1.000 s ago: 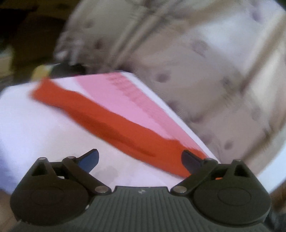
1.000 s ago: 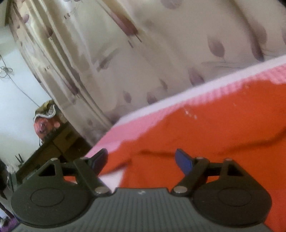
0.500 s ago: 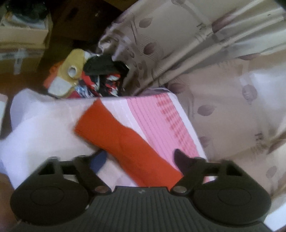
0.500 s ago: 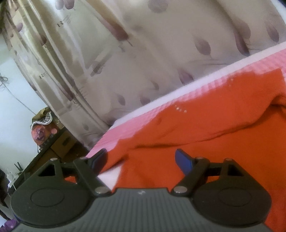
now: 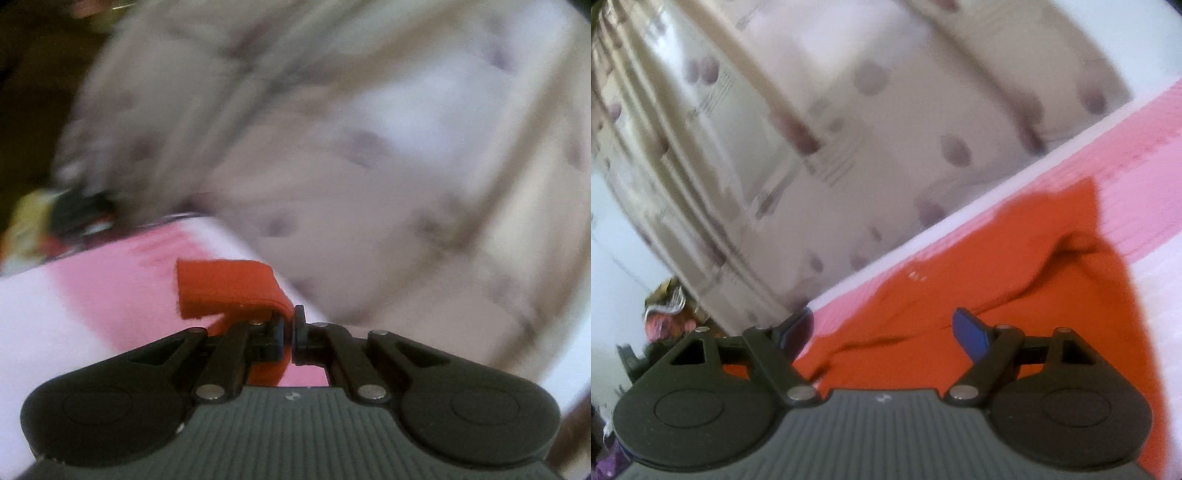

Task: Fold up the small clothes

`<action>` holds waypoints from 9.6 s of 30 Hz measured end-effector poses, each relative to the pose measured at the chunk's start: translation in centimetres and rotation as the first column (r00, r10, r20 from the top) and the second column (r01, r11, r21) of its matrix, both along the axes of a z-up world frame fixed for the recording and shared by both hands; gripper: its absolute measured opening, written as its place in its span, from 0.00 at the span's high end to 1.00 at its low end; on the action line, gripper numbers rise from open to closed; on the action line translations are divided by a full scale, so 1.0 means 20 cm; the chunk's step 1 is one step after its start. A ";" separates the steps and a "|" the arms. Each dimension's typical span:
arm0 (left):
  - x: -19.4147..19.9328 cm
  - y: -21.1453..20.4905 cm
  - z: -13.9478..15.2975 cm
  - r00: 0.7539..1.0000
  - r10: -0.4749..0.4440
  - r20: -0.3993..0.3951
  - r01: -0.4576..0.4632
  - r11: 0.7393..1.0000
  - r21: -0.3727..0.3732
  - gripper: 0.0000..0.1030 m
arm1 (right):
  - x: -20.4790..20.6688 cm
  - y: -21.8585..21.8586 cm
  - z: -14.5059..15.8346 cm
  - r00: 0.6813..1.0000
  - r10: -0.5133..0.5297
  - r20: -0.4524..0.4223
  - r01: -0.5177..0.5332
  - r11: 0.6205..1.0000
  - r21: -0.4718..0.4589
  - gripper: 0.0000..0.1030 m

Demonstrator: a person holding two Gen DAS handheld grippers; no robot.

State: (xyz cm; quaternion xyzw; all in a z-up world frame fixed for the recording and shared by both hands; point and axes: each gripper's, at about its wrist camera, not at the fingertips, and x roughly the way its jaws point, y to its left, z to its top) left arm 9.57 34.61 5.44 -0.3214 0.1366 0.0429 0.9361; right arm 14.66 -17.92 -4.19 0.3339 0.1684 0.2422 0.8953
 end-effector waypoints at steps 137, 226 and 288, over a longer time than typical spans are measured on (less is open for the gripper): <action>-0.58 -0.94 -0.88 0.670 -0.594 -0.446 0.655 0.755 -0.021 0.09 | -0.82 -0.27 -0.35 0.966 0.143 -0.215 -0.186 0.963 -0.195 0.80; -0.15 -0.79 -0.24 0.805 -0.593 0.004 0.592 0.804 0.045 0.97 | -0.16 -0.37 0.22 0.990 0.116 0.075 -0.129 0.970 0.206 0.87; 0.92 -0.69 -0.61 0.955 -0.276 -0.108 0.259 0.954 -0.153 0.01 | 1.06 -0.32 -0.09 0.984 -0.108 -0.143 0.057 0.945 -0.321 0.93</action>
